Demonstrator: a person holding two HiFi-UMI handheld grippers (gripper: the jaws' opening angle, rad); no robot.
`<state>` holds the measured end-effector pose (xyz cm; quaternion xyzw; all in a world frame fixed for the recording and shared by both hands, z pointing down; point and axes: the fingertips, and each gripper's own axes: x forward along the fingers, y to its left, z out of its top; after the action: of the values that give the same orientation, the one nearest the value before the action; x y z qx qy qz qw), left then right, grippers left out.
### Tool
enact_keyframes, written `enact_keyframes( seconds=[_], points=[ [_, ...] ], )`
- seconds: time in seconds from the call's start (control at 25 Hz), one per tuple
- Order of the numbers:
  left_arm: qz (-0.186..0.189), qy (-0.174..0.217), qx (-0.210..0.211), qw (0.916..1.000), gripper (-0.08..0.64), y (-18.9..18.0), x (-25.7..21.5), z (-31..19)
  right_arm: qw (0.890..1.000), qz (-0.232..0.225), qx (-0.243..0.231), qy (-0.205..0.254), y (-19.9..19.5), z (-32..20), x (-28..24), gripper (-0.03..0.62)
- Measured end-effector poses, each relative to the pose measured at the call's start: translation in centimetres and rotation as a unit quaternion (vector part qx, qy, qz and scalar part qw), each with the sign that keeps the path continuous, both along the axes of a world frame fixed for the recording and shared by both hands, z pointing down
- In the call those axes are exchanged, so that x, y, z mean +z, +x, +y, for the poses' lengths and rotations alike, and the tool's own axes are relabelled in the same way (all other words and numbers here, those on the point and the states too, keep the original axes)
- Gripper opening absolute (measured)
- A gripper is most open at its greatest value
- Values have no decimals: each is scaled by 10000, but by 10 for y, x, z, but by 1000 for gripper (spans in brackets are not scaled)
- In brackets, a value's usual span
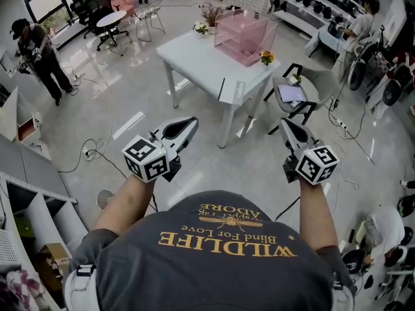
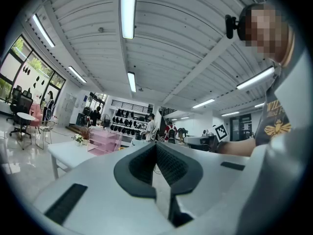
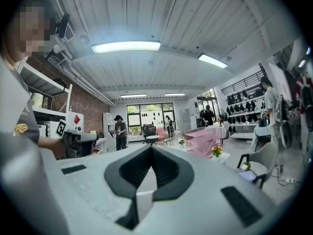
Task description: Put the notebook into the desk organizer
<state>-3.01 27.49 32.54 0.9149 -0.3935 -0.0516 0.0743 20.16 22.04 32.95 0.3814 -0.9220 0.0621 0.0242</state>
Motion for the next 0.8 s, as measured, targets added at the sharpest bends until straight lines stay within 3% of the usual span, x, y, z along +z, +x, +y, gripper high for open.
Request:
enact_keyframes(
  seconds=[0.24, 0.28, 0.32, 0.36, 0.4, 0.48, 0.8],
  points=[
    [-4, 27, -68, 10000, 0, 6, -1, -1, 10000, -34, 2, 20, 6, -7, 0, 0],
    [0, 31, -89, 10000, 0, 7, -2, -1, 9999, -79, -74, 16, 7, -7, -1, 25],
    [2, 33, -114, 9999, 0, 9, -2, 0, 9998, -109, -177, 2, 6, -7, -2, 161],
    [2, 35, -143, 9999, 0, 10, -2, 0, 9996, -115, -273, -7, 6, -7, -3, 251],
    [-2, 37, -177, 9998, 0, 12, -2, 1, 9994, -101, -342, 0, 6, -8, -3, 304],
    [-11, 45, -253, 9997, 0, 15, -2, 1, 9991, -52, -422, 37, 7, -11, -5, 351],
    [-70, 3, -665, 9978, 0, 32, -1, 4, 9977, -48, -673, 20, 26, -31, -2, 371]
  ],
)
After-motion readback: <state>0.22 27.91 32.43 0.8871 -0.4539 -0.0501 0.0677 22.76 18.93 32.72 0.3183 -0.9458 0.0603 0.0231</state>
